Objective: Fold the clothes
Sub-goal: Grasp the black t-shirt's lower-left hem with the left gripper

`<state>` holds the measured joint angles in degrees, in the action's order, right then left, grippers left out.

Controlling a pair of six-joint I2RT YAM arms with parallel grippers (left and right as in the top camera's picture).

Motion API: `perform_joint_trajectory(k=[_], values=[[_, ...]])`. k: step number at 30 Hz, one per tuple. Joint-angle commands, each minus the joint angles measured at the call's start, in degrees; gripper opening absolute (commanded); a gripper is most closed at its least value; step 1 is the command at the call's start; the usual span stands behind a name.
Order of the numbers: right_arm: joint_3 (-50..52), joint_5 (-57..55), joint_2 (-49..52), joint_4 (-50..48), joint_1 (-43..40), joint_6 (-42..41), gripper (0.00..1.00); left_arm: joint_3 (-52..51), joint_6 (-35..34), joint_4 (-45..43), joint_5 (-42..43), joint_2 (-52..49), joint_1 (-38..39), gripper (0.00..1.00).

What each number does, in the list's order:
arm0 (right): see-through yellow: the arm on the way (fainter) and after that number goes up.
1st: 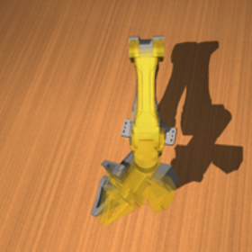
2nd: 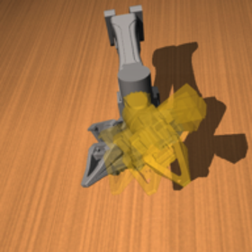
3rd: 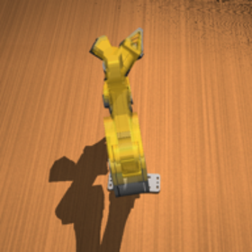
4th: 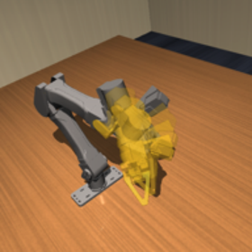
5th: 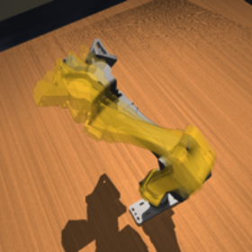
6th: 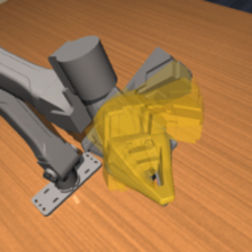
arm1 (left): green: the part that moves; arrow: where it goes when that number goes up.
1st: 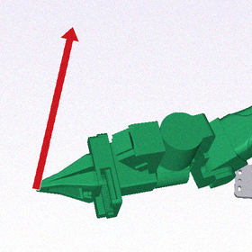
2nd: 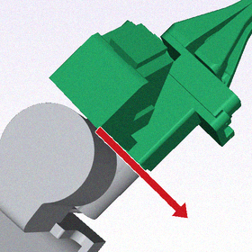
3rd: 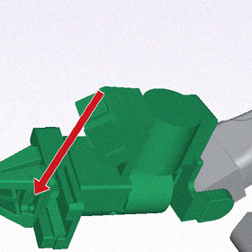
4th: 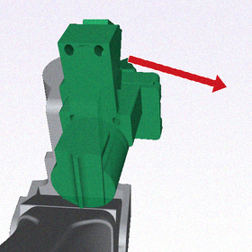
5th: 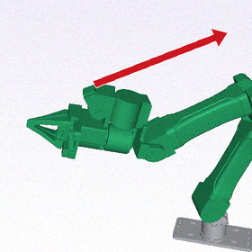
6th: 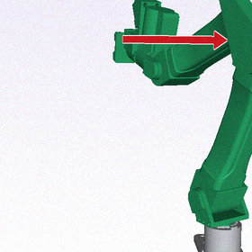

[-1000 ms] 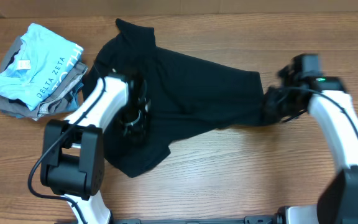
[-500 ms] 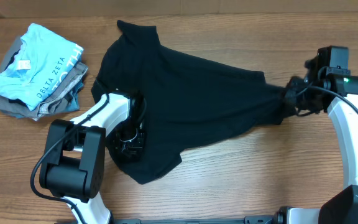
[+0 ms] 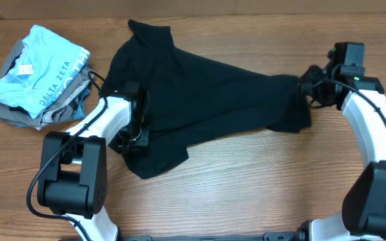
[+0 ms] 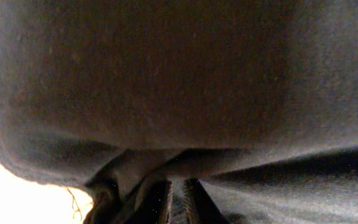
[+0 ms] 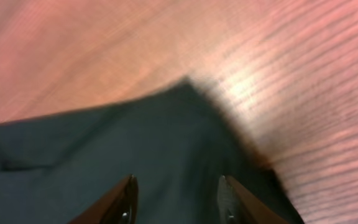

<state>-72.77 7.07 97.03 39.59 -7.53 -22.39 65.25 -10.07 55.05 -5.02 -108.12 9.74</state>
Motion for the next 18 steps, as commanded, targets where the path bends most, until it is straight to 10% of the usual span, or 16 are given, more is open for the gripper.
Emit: perform_joint_trajectory(k=[1, 18], values=[[0.3, -0.5, -0.7, 2.1, -1.4, 0.3, 0.48, 1.9, 2.3, 1.9, -1.1, 1.1, 0.1, 0.15], [0.3, 5.5, -5.2, 19.7, -2.4, 4.7, 0.49, 3.7, 16.3, 1.9, 6.1, 8.0, 21.3, 0.37]])
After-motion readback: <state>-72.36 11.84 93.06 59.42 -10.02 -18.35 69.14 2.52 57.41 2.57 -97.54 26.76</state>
